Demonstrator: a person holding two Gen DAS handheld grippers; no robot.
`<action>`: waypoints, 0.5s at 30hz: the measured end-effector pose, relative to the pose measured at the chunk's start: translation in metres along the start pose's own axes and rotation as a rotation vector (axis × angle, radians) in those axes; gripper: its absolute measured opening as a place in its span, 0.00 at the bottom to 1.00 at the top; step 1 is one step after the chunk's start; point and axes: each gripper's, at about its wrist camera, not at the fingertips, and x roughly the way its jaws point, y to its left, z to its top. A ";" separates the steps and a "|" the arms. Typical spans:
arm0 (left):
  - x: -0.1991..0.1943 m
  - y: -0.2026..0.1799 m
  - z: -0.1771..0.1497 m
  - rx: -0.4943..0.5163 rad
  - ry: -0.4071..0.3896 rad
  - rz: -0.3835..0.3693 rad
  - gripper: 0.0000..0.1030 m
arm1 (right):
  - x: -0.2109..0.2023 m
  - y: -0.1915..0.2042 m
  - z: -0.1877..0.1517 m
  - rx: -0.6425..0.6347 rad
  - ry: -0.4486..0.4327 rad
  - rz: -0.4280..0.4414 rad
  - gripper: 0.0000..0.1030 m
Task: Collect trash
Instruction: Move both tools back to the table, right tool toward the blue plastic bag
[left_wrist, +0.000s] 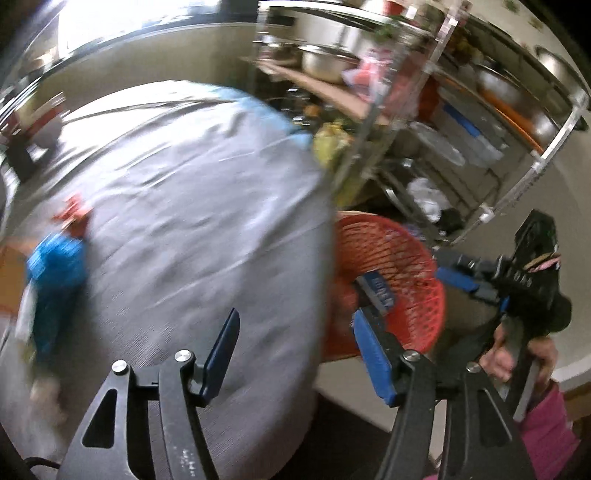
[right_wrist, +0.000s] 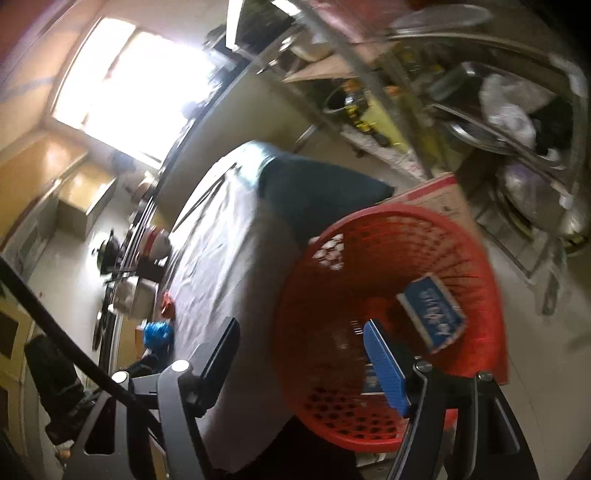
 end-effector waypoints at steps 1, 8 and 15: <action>-0.007 0.010 -0.007 -0.023 -0.005 0.013 0.63 | 0.007 0.013 -0.001 -0.025 0.014 0.009 0.71; -0.067 0.104 -0.073 -0.248 -0.086 0.147 0.66 | 0.061 0.100 -0.016 -0.187 0.136 0.089 0.71; -0.107 0.190 -0.115 -0.507 -0.160 0.203 0.69 | 0.121 0.181 -0.039 -0.284 0.249 0.169 0.71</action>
